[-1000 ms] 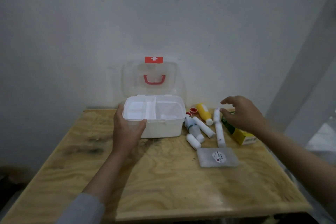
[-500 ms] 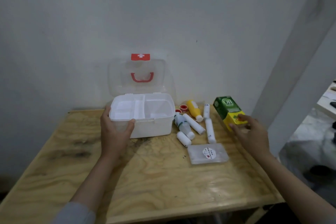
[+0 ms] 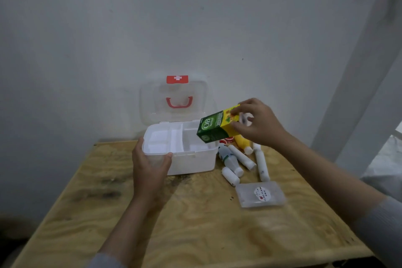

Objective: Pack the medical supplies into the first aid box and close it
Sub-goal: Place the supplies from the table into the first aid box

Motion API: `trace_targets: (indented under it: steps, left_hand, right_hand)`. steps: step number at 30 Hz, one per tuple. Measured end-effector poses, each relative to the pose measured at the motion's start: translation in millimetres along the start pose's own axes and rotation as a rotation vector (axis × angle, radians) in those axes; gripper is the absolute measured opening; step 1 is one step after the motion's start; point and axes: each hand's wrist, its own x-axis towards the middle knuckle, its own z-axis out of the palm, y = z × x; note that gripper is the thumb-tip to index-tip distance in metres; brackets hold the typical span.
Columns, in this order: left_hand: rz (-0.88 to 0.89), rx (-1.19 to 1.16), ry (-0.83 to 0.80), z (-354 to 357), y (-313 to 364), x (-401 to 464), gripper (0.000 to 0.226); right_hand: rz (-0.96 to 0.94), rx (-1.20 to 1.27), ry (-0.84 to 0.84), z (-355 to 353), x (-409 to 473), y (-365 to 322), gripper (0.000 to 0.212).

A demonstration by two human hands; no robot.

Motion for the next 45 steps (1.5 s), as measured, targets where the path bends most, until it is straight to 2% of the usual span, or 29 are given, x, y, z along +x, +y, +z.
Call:
trace_targets:
  steps: [7,12,22,27,31,34,36,40,45]
  left_hand:
    - [-0.051,-0.017,0.004,-1,-4,4,0.081]
    - [-0.044,-0.035,0.012,-1,-1,3,0.081]
    - [-0.038,0.000,-0.006,-1,-8,5,0.083]
    - [-0.019,0.005,0.000,-1,-10,6,0.083]
    - [-0.011,0.005,0.005,0,-8,6,0.082]
    - [-0.009,-0.011,0.001,0,-7,6,0.080]
    - [-0.009,-0.021,-0.003,0,-8,5,0.080]
    - [-0.007,-0.027,0.005,-1,-12,6,0.078]
    - [0.001,-0.019,0.008,1,-13,6,0.077]
  right_hand:
    - [0.065,-0.201,-0.257,55,36,-26,0.031]
    - [0.158,-0.166,-0.415,89,46,-25,0.029]
    - [0.222,-0.277,-0.564,140,57,-19,0.023]
    - [0.243,-0.247,-0.624,147,59,-15,0.024]
    - [0.240,-0.233,-0.685,130,65,-19,0.028]
    - [0.205,-0.167,-0.510,99,68,-21,0.032]
    - [0.225,-0.074,-0.416,72,63,-18,0.025]
    - [0.209,-0.055,-0.342,18,30,-4,0.016]
    - [0.225,-0.188,-0.572,-23,-40,33,0.013]
